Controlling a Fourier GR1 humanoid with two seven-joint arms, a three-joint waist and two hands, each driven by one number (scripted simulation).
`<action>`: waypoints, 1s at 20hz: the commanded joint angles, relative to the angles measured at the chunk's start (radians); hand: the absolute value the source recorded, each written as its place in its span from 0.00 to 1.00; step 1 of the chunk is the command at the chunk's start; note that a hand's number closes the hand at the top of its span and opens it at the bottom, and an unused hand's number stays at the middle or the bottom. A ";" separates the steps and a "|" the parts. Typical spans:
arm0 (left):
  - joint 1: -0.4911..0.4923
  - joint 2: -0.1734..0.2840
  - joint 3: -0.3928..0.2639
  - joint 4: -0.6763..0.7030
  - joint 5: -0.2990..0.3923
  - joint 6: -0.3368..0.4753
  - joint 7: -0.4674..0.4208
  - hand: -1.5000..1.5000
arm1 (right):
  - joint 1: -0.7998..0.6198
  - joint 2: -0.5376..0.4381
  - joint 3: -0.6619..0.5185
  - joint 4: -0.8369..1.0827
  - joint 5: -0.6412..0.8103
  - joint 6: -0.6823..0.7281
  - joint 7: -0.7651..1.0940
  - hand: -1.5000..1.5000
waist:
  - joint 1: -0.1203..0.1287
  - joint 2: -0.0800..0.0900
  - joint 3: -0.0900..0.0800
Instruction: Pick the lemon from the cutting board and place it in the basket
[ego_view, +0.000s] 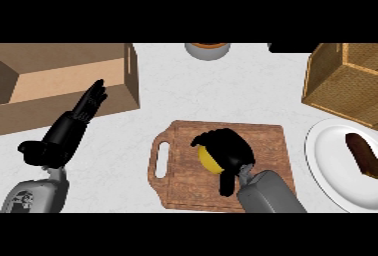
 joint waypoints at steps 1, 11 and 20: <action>0.019 0.020 0.029 -0.040 0.026 -0.036 0.019 0.50 | 0.016 -0.004 0.028 0.061 0.047 -0.027 -0.052 1.00 | 0.002 0.002 0.002; -0.036 -0.024 0.014 -0.019 -0.002 -0.005 0.057 0.50 | -0.023 0.000 0.083 0.087 0.167 -0.131 -0.128 1.00 | 0.001 0.002 0.002; 0.027 0.000 0.034 -0.025 0.000 -0.023 0.004 0.50 | 0.119 -0.059 -0.210 -0.082 0.153 -0.184 0.174 1.00 | -0.023 -0.005 0.001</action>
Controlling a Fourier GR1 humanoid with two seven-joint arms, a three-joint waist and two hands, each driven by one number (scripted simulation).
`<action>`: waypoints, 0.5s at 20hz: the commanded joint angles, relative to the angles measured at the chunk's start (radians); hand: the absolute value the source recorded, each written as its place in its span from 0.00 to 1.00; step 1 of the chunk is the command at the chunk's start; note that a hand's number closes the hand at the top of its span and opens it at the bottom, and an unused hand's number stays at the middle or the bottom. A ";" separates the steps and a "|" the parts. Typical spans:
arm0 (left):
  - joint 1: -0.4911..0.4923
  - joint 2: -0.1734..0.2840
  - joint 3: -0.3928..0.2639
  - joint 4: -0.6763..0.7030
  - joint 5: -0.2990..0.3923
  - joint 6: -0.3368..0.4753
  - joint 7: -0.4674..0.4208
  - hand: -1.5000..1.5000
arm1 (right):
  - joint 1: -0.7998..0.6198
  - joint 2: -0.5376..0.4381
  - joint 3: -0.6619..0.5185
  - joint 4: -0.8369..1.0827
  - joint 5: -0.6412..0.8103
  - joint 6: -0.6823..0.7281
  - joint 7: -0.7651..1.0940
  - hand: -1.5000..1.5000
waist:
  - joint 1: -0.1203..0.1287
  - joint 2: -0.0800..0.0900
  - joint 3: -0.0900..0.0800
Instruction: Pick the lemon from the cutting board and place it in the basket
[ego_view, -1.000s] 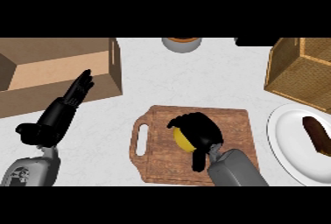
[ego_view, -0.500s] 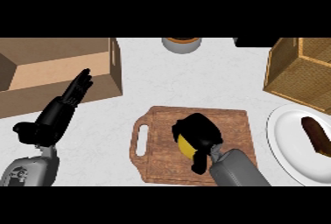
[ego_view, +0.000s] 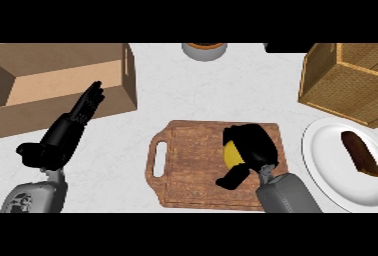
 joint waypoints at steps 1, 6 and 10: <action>0.000 -0.044 -0.037 -0.020 -0.028 0.036 0.020 0.50 | 0.098 -0.045 -0.114 -0.066 -0.003 -0.089 0.071 1.00 | -0.009 0.006 0.005; -0.017 0.012 0.022 -0.012 0.019 -0.009 0.036 0.50 | 0.115 0.061 -0.159 -0.297 -0.181 -0.004 0.138 1.00 | -0.005 0.004 0.004; 0.010 0.002 0.009 -0.013 -0.001 0.001 0.003 0.50 | 0.138 0.062 -0.120 -0.422 -0.333 -0.206 0.165 1.00 | 0.000 0.002 0.005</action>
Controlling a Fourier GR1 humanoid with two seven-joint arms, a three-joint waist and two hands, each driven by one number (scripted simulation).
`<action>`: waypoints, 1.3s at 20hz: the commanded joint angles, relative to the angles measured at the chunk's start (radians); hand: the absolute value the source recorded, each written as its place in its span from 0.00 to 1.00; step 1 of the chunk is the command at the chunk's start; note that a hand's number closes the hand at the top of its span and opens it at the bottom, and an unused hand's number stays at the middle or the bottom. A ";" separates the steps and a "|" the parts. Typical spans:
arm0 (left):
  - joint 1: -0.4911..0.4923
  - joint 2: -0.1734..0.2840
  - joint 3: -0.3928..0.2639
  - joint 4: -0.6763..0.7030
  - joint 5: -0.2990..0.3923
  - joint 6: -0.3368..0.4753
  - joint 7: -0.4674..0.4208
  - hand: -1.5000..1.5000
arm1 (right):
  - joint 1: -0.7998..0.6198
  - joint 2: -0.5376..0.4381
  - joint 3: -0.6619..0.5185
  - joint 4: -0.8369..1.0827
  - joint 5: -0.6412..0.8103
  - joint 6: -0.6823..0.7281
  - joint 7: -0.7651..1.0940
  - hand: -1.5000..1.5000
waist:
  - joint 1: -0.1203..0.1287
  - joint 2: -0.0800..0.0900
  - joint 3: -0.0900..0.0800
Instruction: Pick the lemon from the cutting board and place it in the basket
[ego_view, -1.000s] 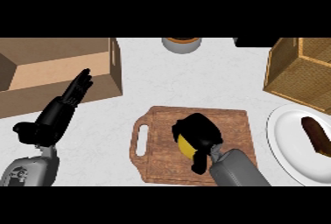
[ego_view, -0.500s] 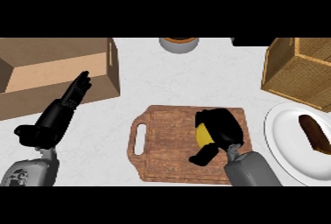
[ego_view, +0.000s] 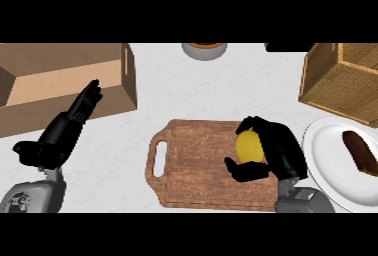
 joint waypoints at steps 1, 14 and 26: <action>0.006 -0.011 -0.014 -0.044 0.002 0.003 0.040 0.50 | -0.009 0.012 -0.016 -0.208 -0.154 -0.081 0.041 1.00 | -0.001 -0.008 0.001; -0.005 0.007 0.012 0.003 0.015 -0.027 0.009 0.50 | -0.201 -0.035 -0.185 -0.698 -0.234 0.144 0.534 1.00 | 0.011 0.003 -0.001; -0.026 -0.012 -0.010 -0.078 0.003 -0.017 0.078 0.50 | -0.508 -0.193 -0.405 -0.242 -0.163 0.026 0.451 1.00 | 0.023 0.006 0.000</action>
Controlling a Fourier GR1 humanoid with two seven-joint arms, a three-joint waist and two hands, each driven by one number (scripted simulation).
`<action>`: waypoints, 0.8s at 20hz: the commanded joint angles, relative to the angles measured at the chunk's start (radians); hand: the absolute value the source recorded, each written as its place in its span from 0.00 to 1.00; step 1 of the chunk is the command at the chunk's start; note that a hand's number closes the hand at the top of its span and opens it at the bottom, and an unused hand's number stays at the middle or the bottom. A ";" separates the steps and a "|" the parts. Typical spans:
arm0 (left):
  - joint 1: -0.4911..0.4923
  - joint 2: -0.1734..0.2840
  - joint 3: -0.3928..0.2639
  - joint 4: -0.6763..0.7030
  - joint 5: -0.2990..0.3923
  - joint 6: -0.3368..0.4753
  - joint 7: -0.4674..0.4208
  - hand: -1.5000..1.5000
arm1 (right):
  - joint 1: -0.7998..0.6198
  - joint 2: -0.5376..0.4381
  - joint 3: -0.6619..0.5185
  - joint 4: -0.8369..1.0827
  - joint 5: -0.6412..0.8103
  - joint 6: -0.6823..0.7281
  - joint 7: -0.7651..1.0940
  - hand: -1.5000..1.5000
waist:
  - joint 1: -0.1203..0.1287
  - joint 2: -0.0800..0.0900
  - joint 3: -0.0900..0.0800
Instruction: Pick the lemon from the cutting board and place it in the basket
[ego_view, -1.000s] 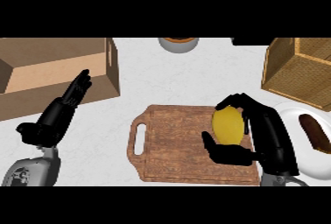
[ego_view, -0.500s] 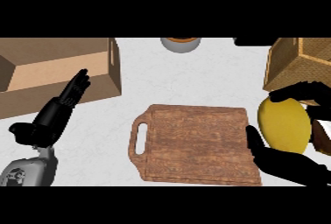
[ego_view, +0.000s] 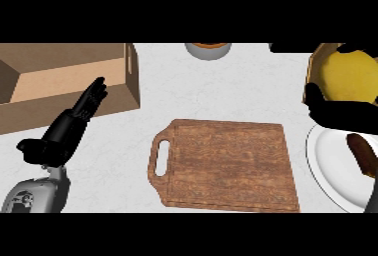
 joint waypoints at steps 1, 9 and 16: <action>0.016 -0.014 -0.018 -0.042 -0.012 0.010 0.026 0.50 | -0.042 -0.050 -0.086 0.184 0.038 -0.110 -0.096 1.00 | 0.006 0.002 0.001; -0.041 -0.002 0.010 0.002 -0.002 0.005 0.018 0.50 | -0.262 -0.160 -0.230 0.510 0.040 -0.278 -0.170 1.00 | 0.009 0.004 0.001; -0.022 0.006 0.021 0.026 0.012 -0.022 -0.010 0.50 | -0.292 -0.302 -0.325 0.749 -0.021 -0.335 -0.303 1.00 | 0.004 0.003 0.001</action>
